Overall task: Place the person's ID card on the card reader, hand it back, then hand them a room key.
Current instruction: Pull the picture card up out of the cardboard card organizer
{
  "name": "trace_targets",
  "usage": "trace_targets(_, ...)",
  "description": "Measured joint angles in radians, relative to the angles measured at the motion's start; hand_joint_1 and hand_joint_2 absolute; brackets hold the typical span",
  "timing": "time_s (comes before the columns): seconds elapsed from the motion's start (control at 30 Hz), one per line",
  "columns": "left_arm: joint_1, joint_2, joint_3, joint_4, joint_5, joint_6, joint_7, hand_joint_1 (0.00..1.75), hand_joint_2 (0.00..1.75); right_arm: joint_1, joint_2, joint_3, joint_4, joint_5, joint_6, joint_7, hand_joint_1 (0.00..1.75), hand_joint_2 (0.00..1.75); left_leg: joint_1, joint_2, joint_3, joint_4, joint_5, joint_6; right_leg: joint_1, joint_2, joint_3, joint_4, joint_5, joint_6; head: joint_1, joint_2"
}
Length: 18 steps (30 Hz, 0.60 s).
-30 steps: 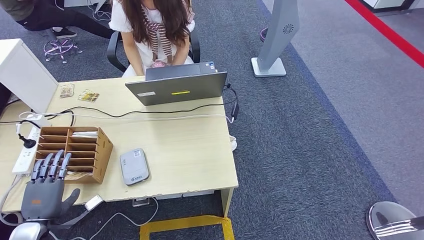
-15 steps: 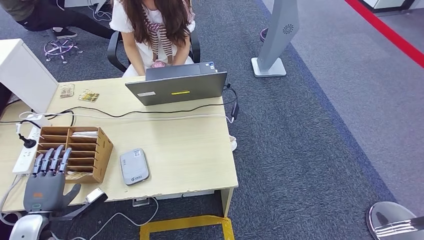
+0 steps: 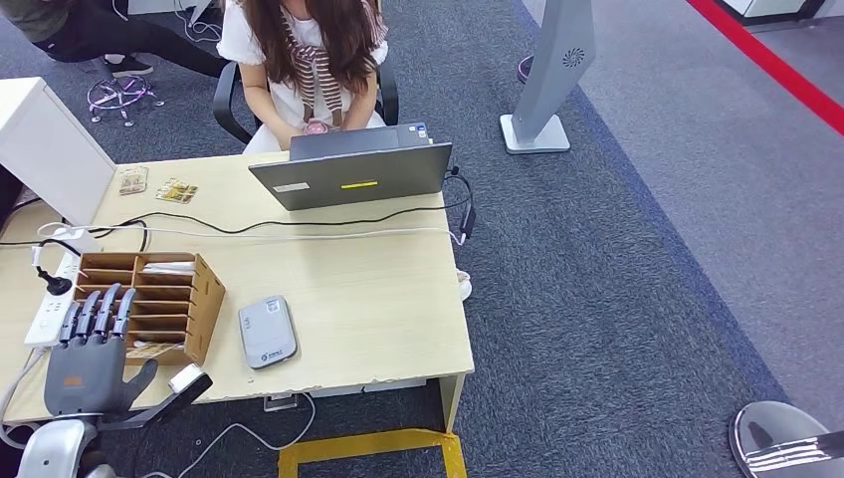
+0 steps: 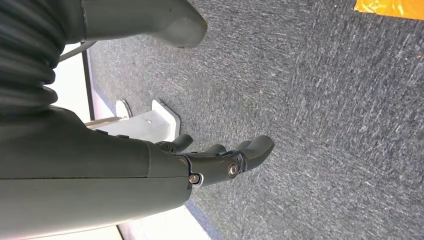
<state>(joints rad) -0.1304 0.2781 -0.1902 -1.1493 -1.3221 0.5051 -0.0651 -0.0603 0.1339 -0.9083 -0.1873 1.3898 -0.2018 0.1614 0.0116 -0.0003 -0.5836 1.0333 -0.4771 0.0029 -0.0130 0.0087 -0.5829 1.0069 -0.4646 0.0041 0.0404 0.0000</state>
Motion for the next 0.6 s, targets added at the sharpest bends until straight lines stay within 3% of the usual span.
trace_targets(0.6,-0.012,-0.007,0.019,0.019,0.0,-0.048,0.031,0.0,1.75,0.0,0.0,0.0,0.0,0.003,0.005,0.0,0.0,1.75,0.0,0.0,0.0,0.0,0.0,0.0,0.0,0.0,0.0,0.0,0.0,0.0,0.0,0.0)
